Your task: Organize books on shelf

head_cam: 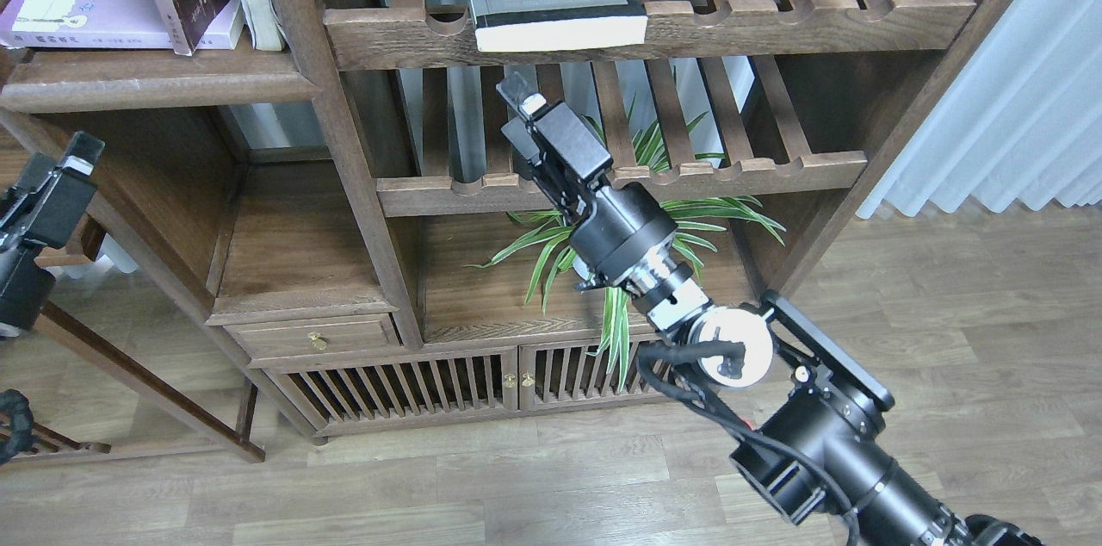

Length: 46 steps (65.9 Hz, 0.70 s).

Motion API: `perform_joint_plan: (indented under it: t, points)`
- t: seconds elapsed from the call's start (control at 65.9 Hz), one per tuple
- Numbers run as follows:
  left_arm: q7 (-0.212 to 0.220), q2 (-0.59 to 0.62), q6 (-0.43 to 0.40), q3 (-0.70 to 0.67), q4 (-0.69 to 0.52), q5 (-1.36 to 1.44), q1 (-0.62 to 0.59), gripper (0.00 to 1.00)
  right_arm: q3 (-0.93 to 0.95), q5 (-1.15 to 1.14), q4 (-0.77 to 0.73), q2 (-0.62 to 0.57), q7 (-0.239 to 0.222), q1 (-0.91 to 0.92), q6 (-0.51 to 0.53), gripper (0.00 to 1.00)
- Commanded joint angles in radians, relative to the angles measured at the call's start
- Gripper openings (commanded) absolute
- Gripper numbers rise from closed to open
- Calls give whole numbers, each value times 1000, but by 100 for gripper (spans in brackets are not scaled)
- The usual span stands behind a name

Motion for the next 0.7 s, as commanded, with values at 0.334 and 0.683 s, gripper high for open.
perform_joint_plan:
  t: [0.334, 0.683]
  points:
    - [0, -10, 0, -5, 3, -3, -6, 100, 65, 9, -29, 0, 1, 80, -131, 88]
    - [1, -13, 0, -10, 5, -3, -6, 100, 73, 70, -32, 0, 43, 143, -213, 83]
